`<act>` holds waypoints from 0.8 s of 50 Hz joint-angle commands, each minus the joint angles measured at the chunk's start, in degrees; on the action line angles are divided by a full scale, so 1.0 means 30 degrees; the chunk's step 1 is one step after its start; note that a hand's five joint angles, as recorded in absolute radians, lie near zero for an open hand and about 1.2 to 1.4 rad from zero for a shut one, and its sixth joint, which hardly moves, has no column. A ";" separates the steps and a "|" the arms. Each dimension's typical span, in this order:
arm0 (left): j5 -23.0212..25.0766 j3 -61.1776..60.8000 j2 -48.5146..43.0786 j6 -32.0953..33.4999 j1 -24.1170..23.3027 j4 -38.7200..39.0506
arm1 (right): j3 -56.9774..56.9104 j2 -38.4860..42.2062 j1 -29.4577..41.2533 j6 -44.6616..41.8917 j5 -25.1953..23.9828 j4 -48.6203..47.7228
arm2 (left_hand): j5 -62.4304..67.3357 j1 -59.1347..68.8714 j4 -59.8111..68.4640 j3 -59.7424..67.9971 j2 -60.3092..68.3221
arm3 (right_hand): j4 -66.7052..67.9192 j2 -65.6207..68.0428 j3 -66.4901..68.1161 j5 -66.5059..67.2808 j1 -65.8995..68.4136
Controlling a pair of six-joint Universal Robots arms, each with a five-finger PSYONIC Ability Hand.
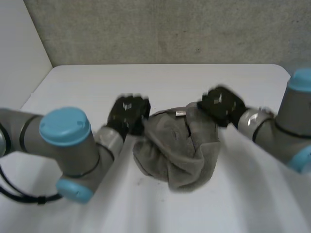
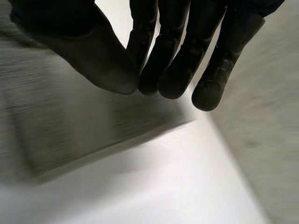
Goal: Fold the towel.
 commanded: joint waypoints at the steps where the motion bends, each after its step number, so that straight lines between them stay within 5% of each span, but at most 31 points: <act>1: -0.3163 0.4876 0.1468 0.0038 0.0539 0.0893 | -0.6750 -0.0916 0.0421 0.3200 0.4619 -0.2862 | 0.4203 0.4348 0.3814 0.3817 0.3801 | 0.1081 0.1085 0.1156 0.0937 0.1085; 5: -0.6273 0.6931 0.3112 -0.0051 0.1739 0.1860 | -0.7786 -0.1945 0.0275 0.5732 0.5801 -0.4545 | 0.4203 0.4348 0.3814 0.3817 0.3801 | 0.1081 0.1085 0.1156 0.0937 0.1085; 13: -0.5550 0.5628 0.4138 -0.0167 0.1801 0.0402 | -0.6790 -0.1770 0.0509 0.7255 0.5713 -0.0619 | 0.4203 0.4348 0.3814 0.3817 0.3801 | -0.0805 -0.0802 -0.0730 -0.0949 -0.0802; 15: -0.5345 0.4603 0.4489 -0.0138 0.1801 0.0165 | -0.5537 -0.1216 0.0859 0.7226 0.5538 0.1743 | 0.4203 0.4348 0.3814 0.3817 0.3801 | -1.4756 -1.4753 -1.4681 -1.4900 -1.4753; 22: -0.4347 0.0374 0.6397 -0.0080 0.1801 0.0075 | -0.3806 -0.0101 0.0919 0.8043 0.5480 0.3598 | 0.4203 0.4348 0.3814 0.3817 0.3801 | -2.2098 -2.2095 -2.2023 -2.2242 -2.2095; 31: -0.2007 -0.4717 1.2275 0.0037 0.2006 0.0075 | -0.3244 0.0281 0.0773 1.0038 0.2349 0.3803 | 0.4203 0.4348 0.3814 0.3817 0.3801 | -2.2252 -2.2249 -2.2177 -2.2396 -2.2249; 40: -0.1300 -0.5778 1.6471 0.0038 0.2035 -0.1181 | -0.2777 0.0516 0.1212 0.9775 0.1993 0.6119 | 0.4203 0.4348 0.3814 0.3817 0.3801 | -2.2000 -2.1997 -2.1925 -2.2144 -2.1997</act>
